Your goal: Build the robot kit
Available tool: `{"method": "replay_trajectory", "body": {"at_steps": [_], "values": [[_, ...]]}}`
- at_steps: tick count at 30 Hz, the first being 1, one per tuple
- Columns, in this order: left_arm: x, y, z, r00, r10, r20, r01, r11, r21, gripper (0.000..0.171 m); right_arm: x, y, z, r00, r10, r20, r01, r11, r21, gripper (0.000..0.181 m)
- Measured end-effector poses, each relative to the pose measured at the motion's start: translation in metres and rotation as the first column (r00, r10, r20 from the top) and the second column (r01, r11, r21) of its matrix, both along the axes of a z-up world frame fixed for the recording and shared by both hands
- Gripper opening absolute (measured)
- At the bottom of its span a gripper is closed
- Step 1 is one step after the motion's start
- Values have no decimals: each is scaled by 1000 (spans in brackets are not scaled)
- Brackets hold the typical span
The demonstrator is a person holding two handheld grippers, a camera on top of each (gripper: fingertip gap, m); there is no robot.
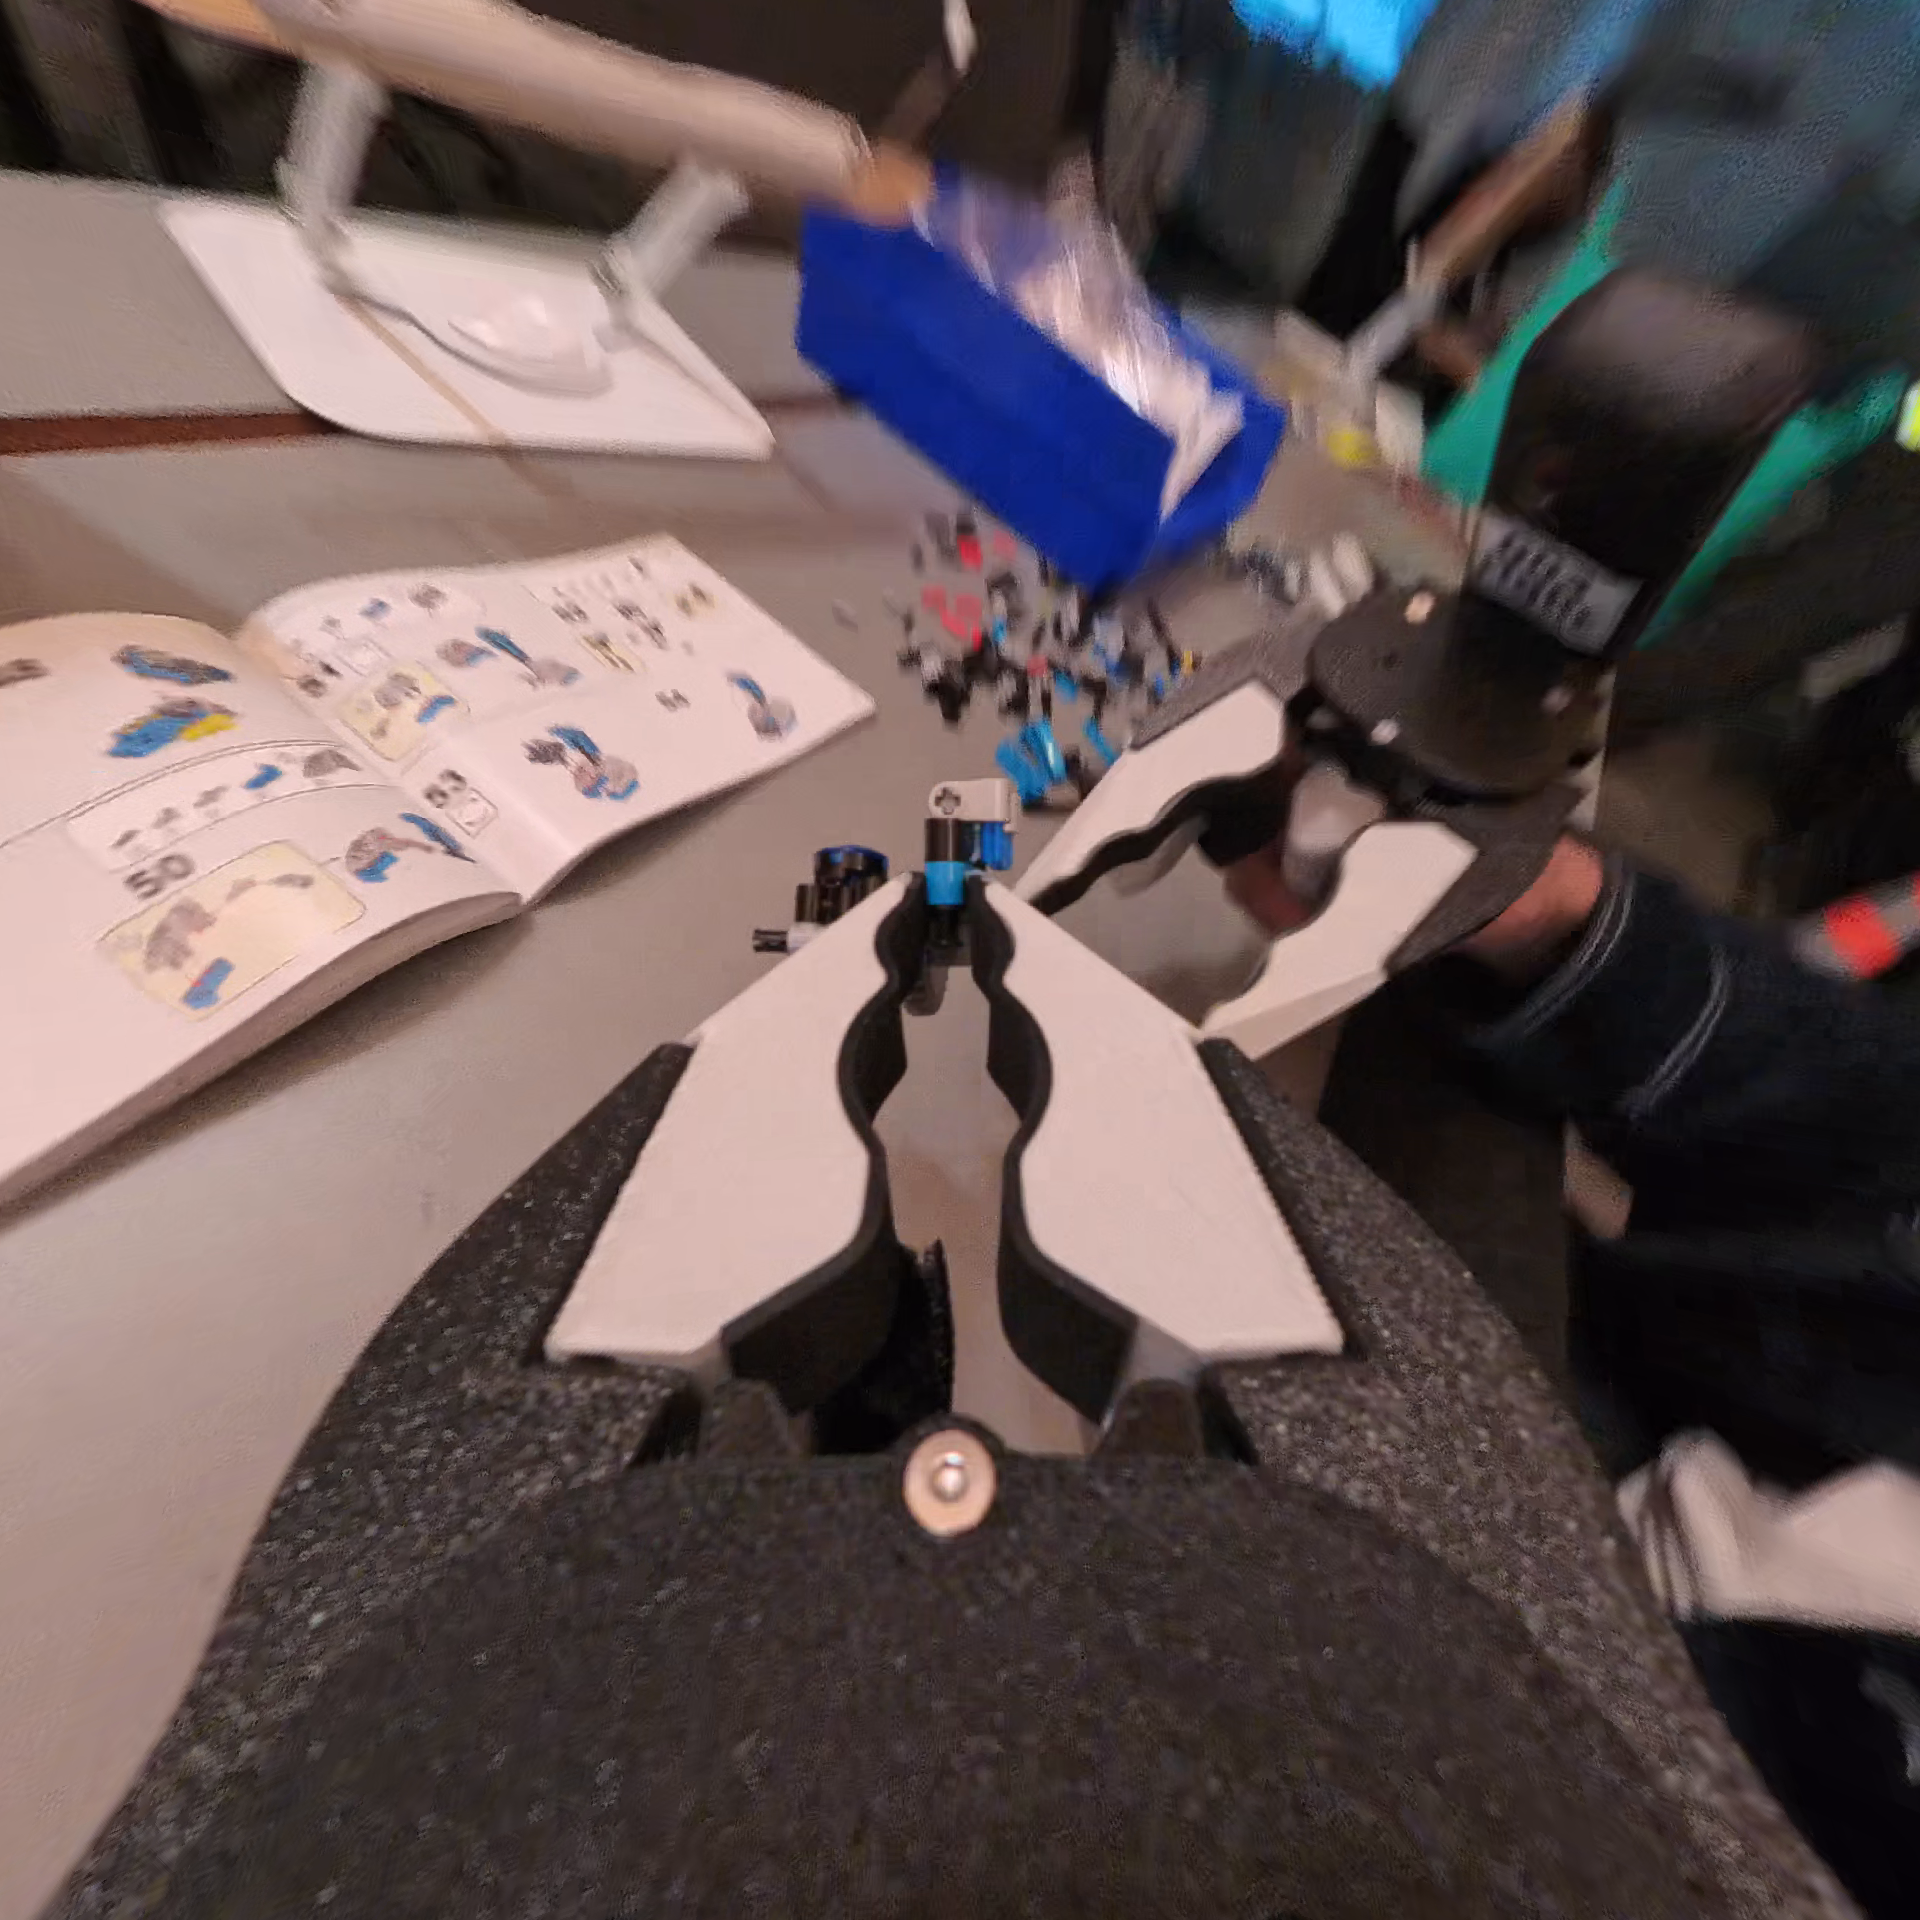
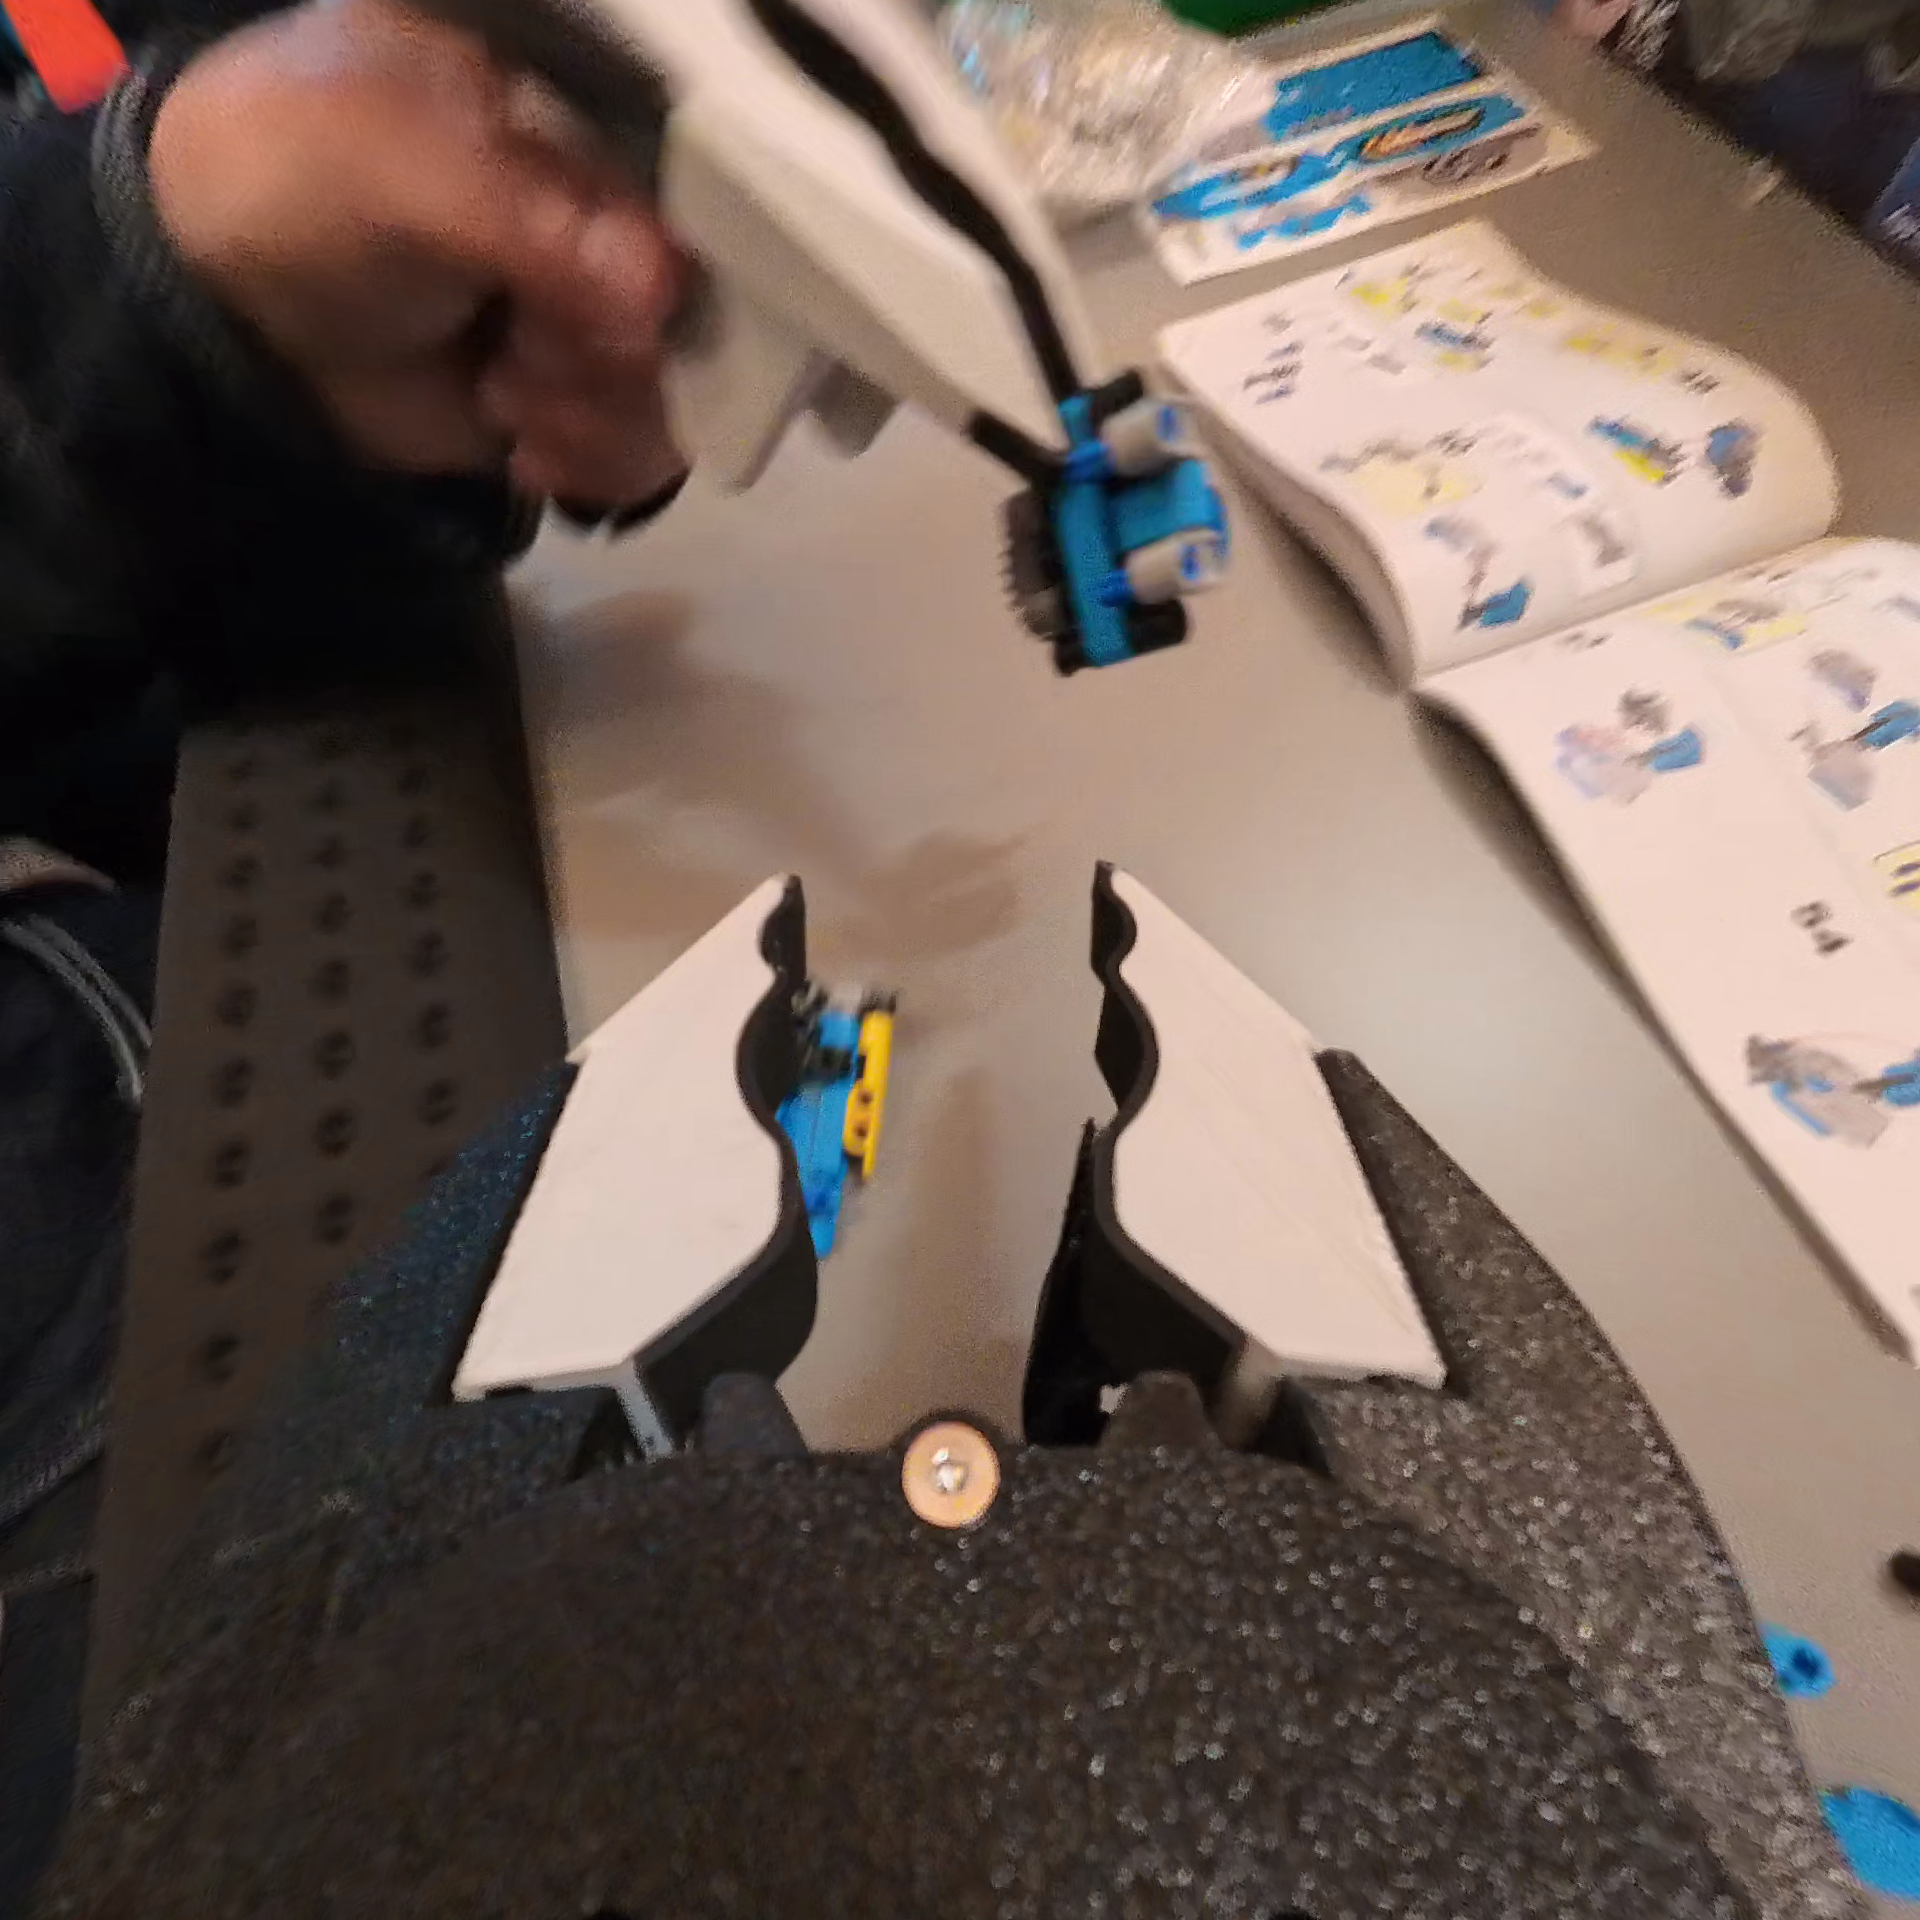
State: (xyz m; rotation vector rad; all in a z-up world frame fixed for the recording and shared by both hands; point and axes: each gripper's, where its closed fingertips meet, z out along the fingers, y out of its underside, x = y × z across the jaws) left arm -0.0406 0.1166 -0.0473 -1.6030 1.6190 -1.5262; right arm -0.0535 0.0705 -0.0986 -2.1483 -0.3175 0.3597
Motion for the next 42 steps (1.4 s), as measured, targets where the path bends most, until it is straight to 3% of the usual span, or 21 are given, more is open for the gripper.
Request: {"method": "replay_trajectory", "body": {"at_steps": [2,5,7,11,14,18,20,24,26,30,32,37,42], "values": [[-8,2,15,993,95,71,-87,991,-102,8,1,19,19,997,-39,-69,43,998,51,56],[-20,1,32,970,181,162,-141,962,-234,7,-6,27,51,994,-100,-53,110,960,258,48],[-23,0,32,962,199,186,-151,958,-242,7,-16,24,60,992,-106,-71,123,938,323,41],[-23,-6,25,954,176,244,-161,984,-77,7,-17,21,65,968,-101,-231,174,931,321,57],[-25,-15,27,937,156,311,-193,977,92,7,-11,21,57,910,-90,-405,206,945,253,61],[-27,-31,26,923,85,375,-236,895,378,8,-25,14,71,673,96,-733,86,975,206,66],[-27,-39,24,919,48,392,-259,824,505,7,-28,10,72,615,128,-778,45,979,196,69],[-26,-52,20,909,-18,416,-309,638,705,8,-25,9,64,717,85,-692,70,979,192,56],[-25,-55,17,908,-43,417,-331,536,777,8,-22,8,61,737,70,-672,78,979,188,51],[-25,-57,10,915,-65,398,-330,447,831,9,-18,5,55,753,51,-656,70,985,156,46],[-24,-57,7,917,-64,394,-325,451,831,9,-16,3,51,775,41,-630,64,988,144,43],[-22,-56,-5,938,-28,344,-274,548,791,18,-13,4,38,841,6,-541,64,992,110,42],[-50,-40,-6,932,-9,363,-294,566,770,27,-7,-1,19,947,-38,-319,64,995,74,42]]}}
